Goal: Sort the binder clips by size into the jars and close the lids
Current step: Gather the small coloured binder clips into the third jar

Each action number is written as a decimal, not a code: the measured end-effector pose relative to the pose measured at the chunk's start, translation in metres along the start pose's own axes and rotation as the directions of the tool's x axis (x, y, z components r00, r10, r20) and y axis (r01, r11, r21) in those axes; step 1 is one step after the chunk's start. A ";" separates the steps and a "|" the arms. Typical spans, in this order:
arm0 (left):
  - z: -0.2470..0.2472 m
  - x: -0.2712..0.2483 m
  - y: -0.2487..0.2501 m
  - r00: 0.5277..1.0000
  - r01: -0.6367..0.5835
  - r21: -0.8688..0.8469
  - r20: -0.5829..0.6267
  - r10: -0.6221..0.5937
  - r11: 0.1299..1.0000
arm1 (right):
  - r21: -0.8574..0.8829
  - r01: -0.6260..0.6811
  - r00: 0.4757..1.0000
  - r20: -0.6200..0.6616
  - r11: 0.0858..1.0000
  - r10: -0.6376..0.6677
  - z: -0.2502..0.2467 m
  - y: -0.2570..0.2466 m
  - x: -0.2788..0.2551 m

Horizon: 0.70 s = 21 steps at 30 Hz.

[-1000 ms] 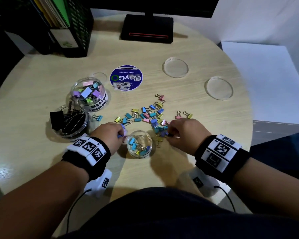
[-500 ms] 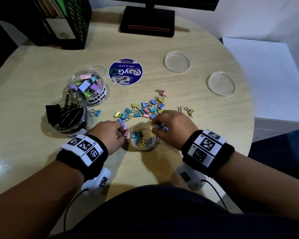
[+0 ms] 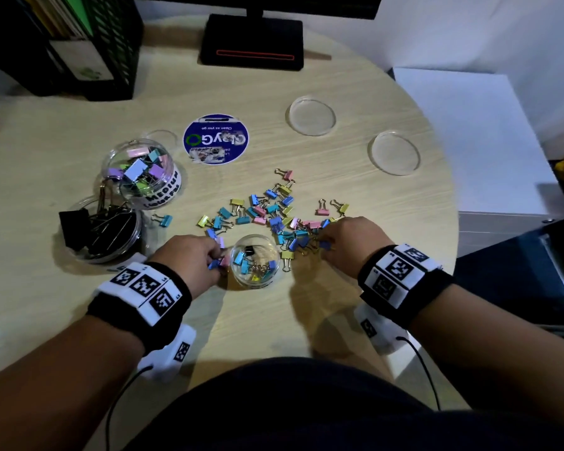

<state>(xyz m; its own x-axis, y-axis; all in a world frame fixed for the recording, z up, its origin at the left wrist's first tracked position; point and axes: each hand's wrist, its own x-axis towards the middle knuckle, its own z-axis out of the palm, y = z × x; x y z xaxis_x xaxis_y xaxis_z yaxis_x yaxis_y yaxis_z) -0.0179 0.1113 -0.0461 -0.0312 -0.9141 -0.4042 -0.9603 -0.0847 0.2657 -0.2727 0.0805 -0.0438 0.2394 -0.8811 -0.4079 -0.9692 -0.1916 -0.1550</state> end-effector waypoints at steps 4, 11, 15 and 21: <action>0.000 0.000 -0.001 1.000 -0.029 0.024 0.000 0.029 0.999 | -0.072 -0.006 1.000 0.011 0.997 0.007 0.000 -0.005 -0.001; -0.003 -0.002 -0.002 0.998 -0.060 0.056 -0.012 0.061 0.997 | -0.060 -0.021 1.000 0.003 0.998 0.021 0.002 -0.010 -0.006; -0.013 -0.006 -0.004 0.996 0.001 -0.081 -0.093 -0.009 0.997 | -0.071 -0.013 1.000 -0.003 0.997 0.012 0.004 -0.009 -0.006; -0.018 -0.013 0.011 0.971 -0.131 -0.435 -0.238 0.026 0.891 | -0.051 0.003 1.000 -0.022 0.999 -0.005 0.010 -0.004 -0.006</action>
<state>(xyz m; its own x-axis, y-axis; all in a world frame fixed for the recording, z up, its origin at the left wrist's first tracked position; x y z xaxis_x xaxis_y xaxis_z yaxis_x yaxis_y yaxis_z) -0.0231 0.1149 -0.0224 0.0101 -0.9841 -0.1775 -0.7311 -0.1284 0.6701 -0.2694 0.0906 -0.0495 0.2424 -0.8895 -0.3874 -0.9701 -0.2163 -0.1105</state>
